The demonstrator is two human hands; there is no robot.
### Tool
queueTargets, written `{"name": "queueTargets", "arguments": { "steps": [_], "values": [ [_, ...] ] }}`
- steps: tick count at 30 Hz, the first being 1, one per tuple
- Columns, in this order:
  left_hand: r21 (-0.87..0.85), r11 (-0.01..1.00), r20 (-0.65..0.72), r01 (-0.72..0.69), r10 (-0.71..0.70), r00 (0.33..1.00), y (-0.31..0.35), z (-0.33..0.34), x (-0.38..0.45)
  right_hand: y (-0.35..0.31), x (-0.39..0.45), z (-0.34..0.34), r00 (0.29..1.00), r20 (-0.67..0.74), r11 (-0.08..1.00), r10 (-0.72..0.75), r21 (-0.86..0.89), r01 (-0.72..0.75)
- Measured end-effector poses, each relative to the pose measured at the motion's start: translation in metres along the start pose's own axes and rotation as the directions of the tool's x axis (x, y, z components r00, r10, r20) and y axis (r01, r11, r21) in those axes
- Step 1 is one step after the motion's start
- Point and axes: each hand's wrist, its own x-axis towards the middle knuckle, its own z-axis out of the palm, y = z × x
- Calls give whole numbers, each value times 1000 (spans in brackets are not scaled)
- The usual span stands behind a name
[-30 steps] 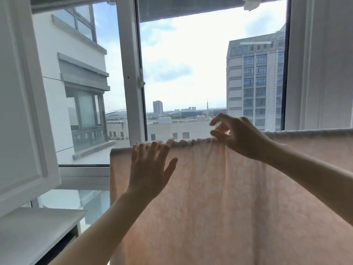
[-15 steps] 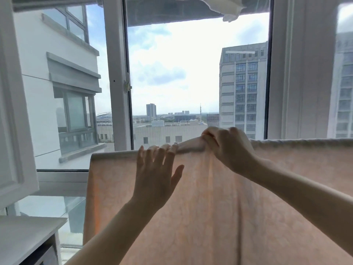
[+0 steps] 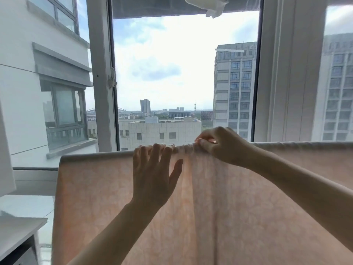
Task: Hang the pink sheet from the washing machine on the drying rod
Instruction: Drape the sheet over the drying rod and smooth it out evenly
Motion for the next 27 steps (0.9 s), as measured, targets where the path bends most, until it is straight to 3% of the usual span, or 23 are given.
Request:
{"name": "queueTargets", "arguments": {
  "steps": [2, 5, 9, 14, 17, 24, 27],
  "values": [
    [3, 1000, -12, -2, 2, 1000, -1, 2, 0, 1, 5, -8, 995, 93, 997, 25, 69, -31],
    [24, 1000, 2, -12, 12, 1000, -2, 2, 1, -5, 14, -11, 993, 80, 982, 88, 159, -100],
    [58, 998, 24, -28, 26, 999, -3, 0, -1, -16, 22, -7, 998, 34, 995, 55, 81, -58],
    [50, 999, 9, -20, 19, 1000, -6, -5, -4, -6, 16, -31, 986, 123, 991, 113, 63, -122],
    [42, 999, 12, -9, 8, 1000, -6, -9, -2, 0, 7, -44, 983, 168, 995, 78, 55, -89],
    [55, 998, 27, 12, -13, 1000, -6, -9, -1, -6, -1, -18, 998, -42, 979, -55, -197, 46],
    [78, 997, 38, 17, -20, 999, -6, -8, 1, -1, -3, -22, 974, -224, 990, -25, -143, -8]
  ]
}}
